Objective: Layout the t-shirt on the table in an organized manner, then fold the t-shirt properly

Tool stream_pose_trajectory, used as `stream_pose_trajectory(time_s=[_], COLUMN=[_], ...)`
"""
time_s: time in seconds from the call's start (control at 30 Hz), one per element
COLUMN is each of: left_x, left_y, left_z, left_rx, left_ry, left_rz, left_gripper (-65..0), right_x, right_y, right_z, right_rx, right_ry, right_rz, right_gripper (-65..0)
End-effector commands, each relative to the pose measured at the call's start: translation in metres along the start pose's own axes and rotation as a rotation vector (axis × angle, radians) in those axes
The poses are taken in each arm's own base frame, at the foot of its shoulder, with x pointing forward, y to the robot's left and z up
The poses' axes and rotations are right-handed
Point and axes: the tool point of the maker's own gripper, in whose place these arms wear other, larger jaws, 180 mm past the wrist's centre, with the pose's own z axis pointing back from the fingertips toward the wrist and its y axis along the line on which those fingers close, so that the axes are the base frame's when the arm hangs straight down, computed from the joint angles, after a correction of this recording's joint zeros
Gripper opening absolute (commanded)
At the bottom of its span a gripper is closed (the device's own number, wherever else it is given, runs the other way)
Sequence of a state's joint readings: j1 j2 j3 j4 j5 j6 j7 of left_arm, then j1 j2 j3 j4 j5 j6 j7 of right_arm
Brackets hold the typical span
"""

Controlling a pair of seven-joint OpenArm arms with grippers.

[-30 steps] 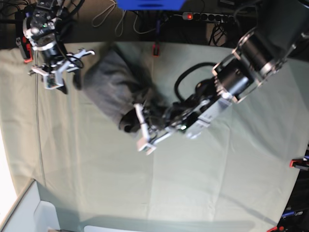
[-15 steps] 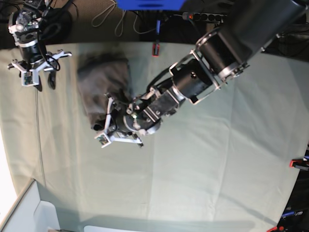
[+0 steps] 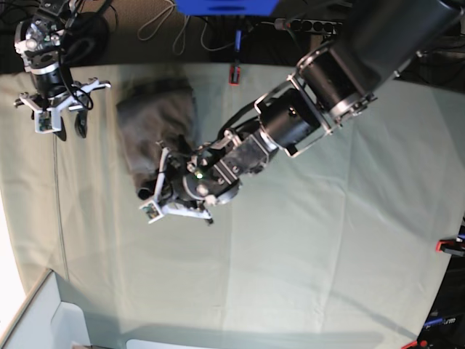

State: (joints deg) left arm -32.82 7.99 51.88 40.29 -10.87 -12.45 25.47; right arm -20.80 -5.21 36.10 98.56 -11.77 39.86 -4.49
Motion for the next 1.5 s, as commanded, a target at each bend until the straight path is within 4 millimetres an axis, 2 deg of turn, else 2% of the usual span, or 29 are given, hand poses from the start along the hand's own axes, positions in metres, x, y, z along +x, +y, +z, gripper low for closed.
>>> stream_pose_trajectory(time_s=[0.0,0.13,0.2,0.37,0.47,0.6,0.67,0.77,0.9,1.0,1.03,1.13,1.2,1.27,1.37,1.47], left_x=[0.041,0.053,0.067,0.078,0.095,0.093,0.088,0.084,0.047,-0.005,-0.026,-0.092,-0.139,-0.182,-0.228,-0.257], left_y=[0.004,0.013,0.014,0.011,0.013,0.028,0.04,0.082,0.138,0.168,0.176,0.186,0.183,0.179,0.172,0.166], left_z=[0.007,0.015,0.02,0.027,0.036,0.047,0.053,0.073,0.11,0.141,0.154,0.19,0.212,0.232,0.256,0.271], left_rx=[0.003,0.022,0.025,0.025,0.03,0.064,0.082,0.153,0.255,0.341,0.374,0.466,0.526,0.583,0.651,0.691], left_ry=[-0.095,-0.06,-0.078,-0.09,-0.137,-0.157,-0.16,-0.173,-0.177,-0.16,-0.152,-0.117,-0.089,-0.058,-0.015,0.022], left_rz=[-0.027,-0.059,-0.079,-0.095,-0.109,-0.12,-0.112,-0.024,0.203,0.358,0.401,0.523,0.612,0.702,0.798,0.851], left_gripper=[-44.5,-37.2,-34.5,-32.7,-32.7,-32.7,-32.7,-32.7,-32.7,-32.7,-32.7,-32.7,-32.7,-32.7,-32.7,-32.7], right_x=[0.012,0.012,0.011,0.011,0.011,0.02,0.022,0.025,0.018,0.014,0.012,0.013,0.021,0.018,0.007,-0.005], right_y=[-0.003,-0.003,-0.003,-0.003,-0.003,0.001,0.01,0.024,0.043,0.047,0.054,0.072,0.079,0.083,0.089,0.093], right_z=[0.001,0.001,0.002,0.002,0.001,-0.004,-0.007,-0.011,-0.02,-0.025,-0.027,-0.031,-0.035,-0.038,-0.045,-0.052], right_rx=[-0.004,-0.004,-0.003,-0.004,-0.004,0.008,0.026,0.067,0.121,0.133,0.15,0.198,0.216,0.227,0.243,0.255], right_ry=[-0.047,-0.047,-0.045,-0.044,-0.046,-0.067,-0.073,-0.082,-0.067,-0.062,-0.058,-0.061,-0.079,-0.069,-0.044,-0.016], right_rz=[0.005,0.005,0.005,0.006,0.006,0.005,-0.002,-0.001,-0.021,-0.042,-0.051,-0.052,-0.047,-0.056,-0.089,-0.109], right_gripper=[-40.7,-40.7,-40.7,-40.7,-40.7,-40.7,-40.7,-40.7,-40.8,-41.7,-43.4,-52.2,-58.1,-61.6,-62.3,-62.3])
